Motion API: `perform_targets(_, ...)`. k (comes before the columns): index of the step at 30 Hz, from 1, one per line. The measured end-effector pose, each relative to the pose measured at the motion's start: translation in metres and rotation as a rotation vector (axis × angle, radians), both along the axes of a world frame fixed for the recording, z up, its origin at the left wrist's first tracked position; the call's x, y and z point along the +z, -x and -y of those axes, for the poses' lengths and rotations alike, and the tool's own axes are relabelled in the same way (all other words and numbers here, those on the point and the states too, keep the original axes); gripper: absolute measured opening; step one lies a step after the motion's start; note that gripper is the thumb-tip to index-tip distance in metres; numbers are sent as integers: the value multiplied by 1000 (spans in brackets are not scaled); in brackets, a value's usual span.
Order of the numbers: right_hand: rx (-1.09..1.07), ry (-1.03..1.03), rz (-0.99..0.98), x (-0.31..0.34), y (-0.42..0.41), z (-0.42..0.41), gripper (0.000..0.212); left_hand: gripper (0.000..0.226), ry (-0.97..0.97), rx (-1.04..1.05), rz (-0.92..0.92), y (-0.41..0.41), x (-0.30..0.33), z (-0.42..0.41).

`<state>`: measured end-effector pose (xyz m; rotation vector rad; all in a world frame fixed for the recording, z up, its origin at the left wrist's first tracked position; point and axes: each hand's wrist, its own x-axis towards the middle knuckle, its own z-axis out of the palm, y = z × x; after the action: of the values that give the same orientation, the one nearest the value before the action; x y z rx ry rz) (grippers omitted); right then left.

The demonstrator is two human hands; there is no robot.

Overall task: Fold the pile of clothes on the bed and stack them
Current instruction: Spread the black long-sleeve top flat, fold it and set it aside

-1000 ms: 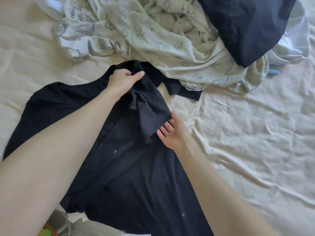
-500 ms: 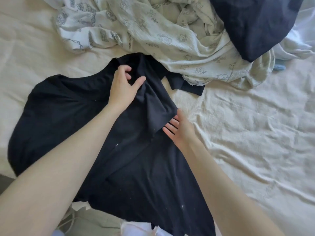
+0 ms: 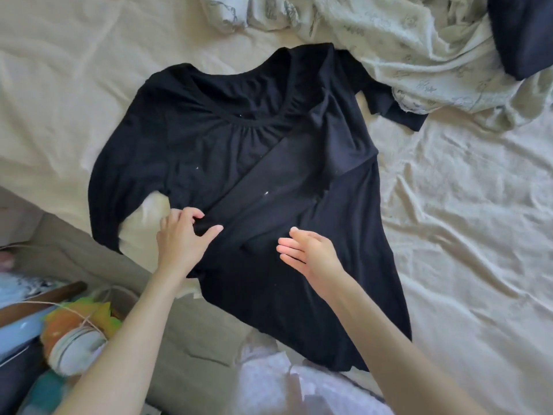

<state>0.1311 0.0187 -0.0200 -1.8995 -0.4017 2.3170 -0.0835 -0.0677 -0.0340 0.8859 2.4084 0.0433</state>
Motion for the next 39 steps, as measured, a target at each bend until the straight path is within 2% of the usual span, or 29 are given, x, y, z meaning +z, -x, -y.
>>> perform_targets(3, 55, 4, -58, -1, 22, 28, 24, 49, 56, -38, 89, 12, -1, 10)
perform_targets(6, 66, -23, -66, -2, 50, 58, 21, 34, 45, -60, 288, 29, 7, 22)
perform_targets(8, 47, -57, -82, -2, 69, 74, 26, 31, -62, 4, 476, 38, 18, 28)
perform_targets(12, -124, 8, -173, 3, 88, 97, 36, 4, -218, 190, 857, 37, 42, 45)
perform_targets(15, -230, 91, -266, 8, 85, 110, 45, 12, -217, 317, 1023, 36, 52, 61)
perform_targets(18, -219, 106, -280, 18, 78, 124, 39, 17, -177, 335, 971, 38, 59, 80)
perform_targets(21, -198, 30, -227, 27, 73, 139, 20, 13, -195, 380, 913, 35, 61, 96)
perform_targets(25, 73, -273, 38, 43, 68, 156, 12, 8, -263, 458, 855, 29, 64, 118)
perform_targets(27, 206, -357, 81, 51, 64, 164, 14, 7, -297, 516, 862, 22, 66, 134)
perform_targets(35, 537, -358, 182, 39, 47, 187, 17, 9, -304, 643, 781, -14, 52, 186)
perform_targets(39, 583, -280, 196, 24, 36, 191, 25, 20, -190, 617, 716, -24, 34, 197)
